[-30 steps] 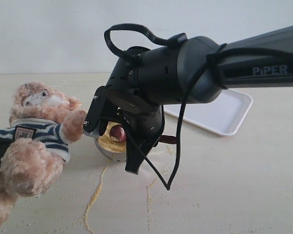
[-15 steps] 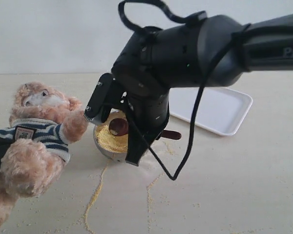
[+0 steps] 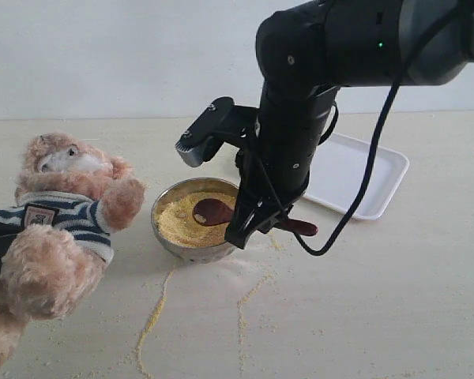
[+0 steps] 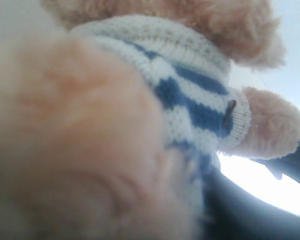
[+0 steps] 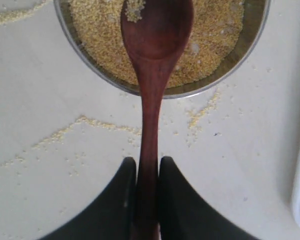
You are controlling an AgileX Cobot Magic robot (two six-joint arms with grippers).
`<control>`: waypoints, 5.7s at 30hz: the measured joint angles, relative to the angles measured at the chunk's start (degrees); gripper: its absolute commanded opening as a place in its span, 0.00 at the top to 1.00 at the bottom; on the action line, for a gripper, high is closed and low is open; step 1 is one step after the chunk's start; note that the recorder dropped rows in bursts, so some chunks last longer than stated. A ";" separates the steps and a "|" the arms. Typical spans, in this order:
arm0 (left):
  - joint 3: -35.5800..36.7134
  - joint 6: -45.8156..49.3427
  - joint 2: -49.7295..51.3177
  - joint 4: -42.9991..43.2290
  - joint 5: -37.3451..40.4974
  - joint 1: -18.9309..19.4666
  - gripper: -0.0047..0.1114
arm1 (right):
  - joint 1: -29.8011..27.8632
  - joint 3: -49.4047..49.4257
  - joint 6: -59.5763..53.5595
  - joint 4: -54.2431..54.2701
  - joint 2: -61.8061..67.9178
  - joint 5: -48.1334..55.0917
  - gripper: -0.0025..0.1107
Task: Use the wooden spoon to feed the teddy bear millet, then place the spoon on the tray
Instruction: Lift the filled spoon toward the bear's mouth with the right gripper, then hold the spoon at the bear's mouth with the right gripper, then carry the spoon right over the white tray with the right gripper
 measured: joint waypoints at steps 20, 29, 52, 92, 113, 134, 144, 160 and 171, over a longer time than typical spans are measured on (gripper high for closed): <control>0.00 0.00 0.00 0.00 0.00 0.00 0.92 | -1.41 -2.64 -2.89 6.66 -2.13 7.58 0.98; 0.00 0.00 0.00 0.00 0.00 0.00 0.92 | -1.41 -9.80 -1.23 6.88 -2.91 14.00 0.98; 0.00 0.35 0.00 0.00 0.84 0.00 0.92 | -1.41 -10.29 -0.40 15.04 -2.91 4.75 0.98; 0.00 0.57 0.00 0.12 0.40 -3.06 0.92 | 16.68 -22.89 6.07 -18.24 4.65 4.57 0.98; 0.00 0.78 0.00 0.12 0.26 -3.06 0.92 | 23.64 -22.89 12.21 -40.91 9.59 6.49 0.98; 0.00 0.89 0.00 0.12 0.21 -3.06 0.92 | 26.49 -22.89 14.20 -48.13 10.13 9.34 0.98; 0.00 3.06 0.00 0.12 0.21 -3.06 0.92 | 26.49 -22.89 17.10 -48.23 10.13 13.60 0.98; 0.00 8.13 0.00 0.01 0.21 -3.06 0.92 | 15.64 -22.89 19.68 -27.50 -4.53 14.27 0.98; 0.00 8.52 0.00 0.01 0.34 -3.06 0.92 | -3.90 0.78 13.17 -7.68 -18.50 13.93 0.98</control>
